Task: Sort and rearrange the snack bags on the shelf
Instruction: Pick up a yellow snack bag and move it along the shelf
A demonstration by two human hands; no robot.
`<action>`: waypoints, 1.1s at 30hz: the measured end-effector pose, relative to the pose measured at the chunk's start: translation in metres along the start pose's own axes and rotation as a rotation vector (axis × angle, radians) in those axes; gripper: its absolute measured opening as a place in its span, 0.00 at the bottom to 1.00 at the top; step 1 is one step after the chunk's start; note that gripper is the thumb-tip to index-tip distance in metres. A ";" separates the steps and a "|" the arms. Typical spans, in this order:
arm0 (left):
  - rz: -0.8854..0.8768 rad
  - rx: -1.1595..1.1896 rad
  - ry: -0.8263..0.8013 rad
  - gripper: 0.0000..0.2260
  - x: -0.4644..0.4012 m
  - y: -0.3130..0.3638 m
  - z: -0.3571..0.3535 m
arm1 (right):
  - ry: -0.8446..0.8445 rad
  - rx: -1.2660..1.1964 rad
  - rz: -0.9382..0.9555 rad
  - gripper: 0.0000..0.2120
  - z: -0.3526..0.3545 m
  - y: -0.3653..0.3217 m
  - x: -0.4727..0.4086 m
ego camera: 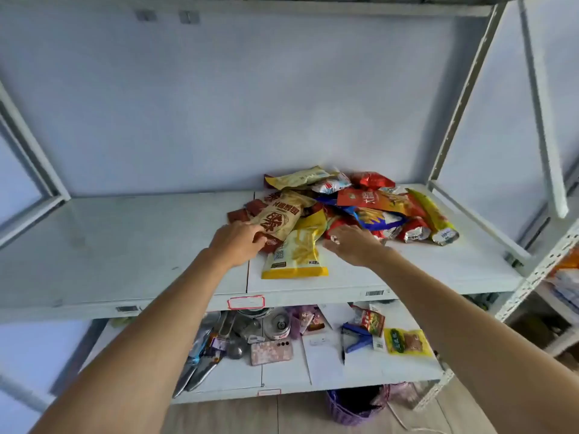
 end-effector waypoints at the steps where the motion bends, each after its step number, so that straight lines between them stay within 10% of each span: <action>1: 0.006 -0.005 -0.011 0.17 -0.008 -0.003 -0.002 | -0.012 -0.036 -0.004 0.25 -0.006 0.002 -0.013; 11: 0.098 0.033 -0.057 0.16 -0.064 -0.031 -0.036 | -0.157 -0.153 -0.264 0.29 -0.072 0.006 -0.086; 20: 0.239 0.272 -0.123 0.15 -0.076 -0.050 -0.064 | -0.103 -0.555 -0.368 0.12 -0.082 0.004 -0.106; 29: 0.316 0.794 -0.070 0.19 -0.125 -0.031 -0.040 | 0.388 -0.118 -0.454 0.10 0.039 0.030 -0.071; 33: 0.291 1.076 -0.058 0.23 -0.156 0.001 -0.018 | 0.594 -0.359 -0.387 0.10 0.064 0.038 -0.067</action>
Point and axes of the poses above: each hand's wrist, its own x-axis away from the middle knuckle, its own z-axis out of the back of the hand, y = z × x, the point moved 4 cm from there along -x, towards the middle knuckle, and after that the axes turned 3 degrees about x, right-handed, at the moved point
